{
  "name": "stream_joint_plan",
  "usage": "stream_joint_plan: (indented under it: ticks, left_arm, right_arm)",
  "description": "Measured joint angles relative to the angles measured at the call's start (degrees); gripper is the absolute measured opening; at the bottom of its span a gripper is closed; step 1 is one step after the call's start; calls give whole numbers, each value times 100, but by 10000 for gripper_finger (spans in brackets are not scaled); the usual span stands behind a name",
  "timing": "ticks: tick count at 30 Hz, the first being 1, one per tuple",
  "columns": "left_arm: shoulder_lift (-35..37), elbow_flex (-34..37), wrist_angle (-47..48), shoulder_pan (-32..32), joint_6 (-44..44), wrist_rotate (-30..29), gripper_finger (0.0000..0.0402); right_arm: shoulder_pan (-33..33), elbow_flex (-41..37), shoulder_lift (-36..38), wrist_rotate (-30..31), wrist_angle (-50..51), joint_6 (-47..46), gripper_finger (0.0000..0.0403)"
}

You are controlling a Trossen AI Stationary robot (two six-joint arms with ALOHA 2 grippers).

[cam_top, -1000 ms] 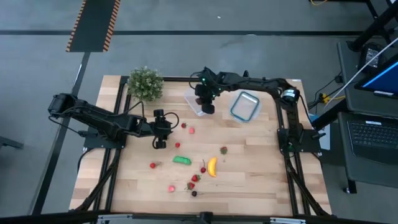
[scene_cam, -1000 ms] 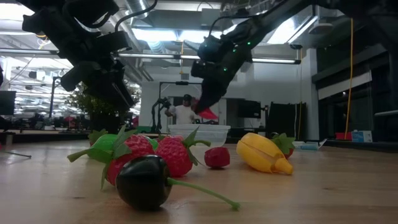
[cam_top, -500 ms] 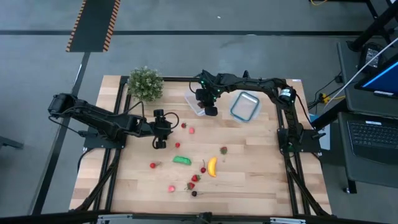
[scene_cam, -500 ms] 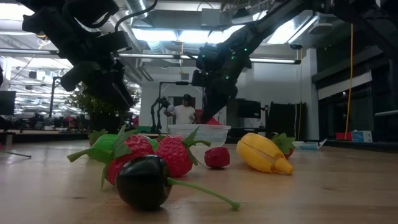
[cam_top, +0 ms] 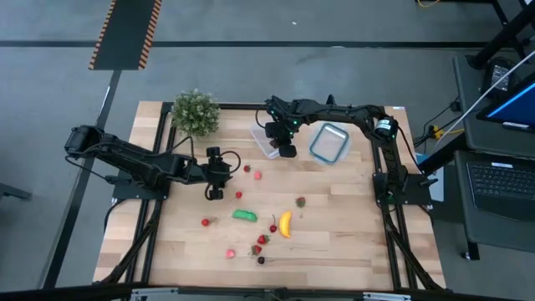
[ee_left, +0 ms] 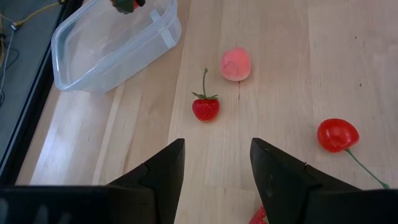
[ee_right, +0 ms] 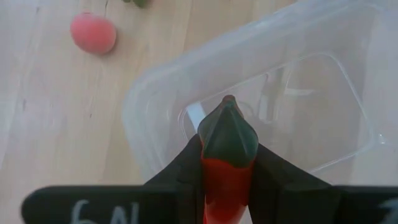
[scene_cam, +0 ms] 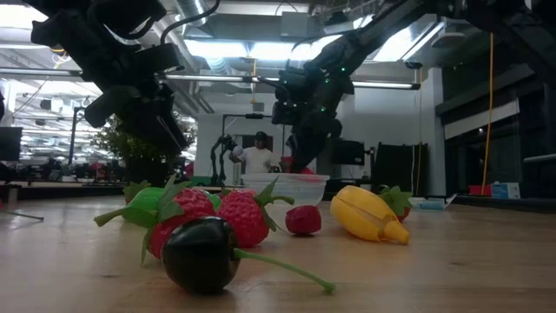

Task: Pick and placing Produce into tupperware
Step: Put the red chili pepper into the transparent container

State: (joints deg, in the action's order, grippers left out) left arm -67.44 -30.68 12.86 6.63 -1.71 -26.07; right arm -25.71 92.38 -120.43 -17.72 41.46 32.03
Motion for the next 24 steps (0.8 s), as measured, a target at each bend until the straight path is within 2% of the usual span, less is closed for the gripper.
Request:
stream_joint_plan:
  ticks: [9, 24]
  left_arm:
    - [0, 0, 0, 0, -1, 0, 176]
    - [0, 0, 0, 0, -36, 1, 176]
  right_arm:
    - [0, 0, 1, -1, -147, -10, 130]
    - [7, 0, 1, 0, -149, -290, 144]
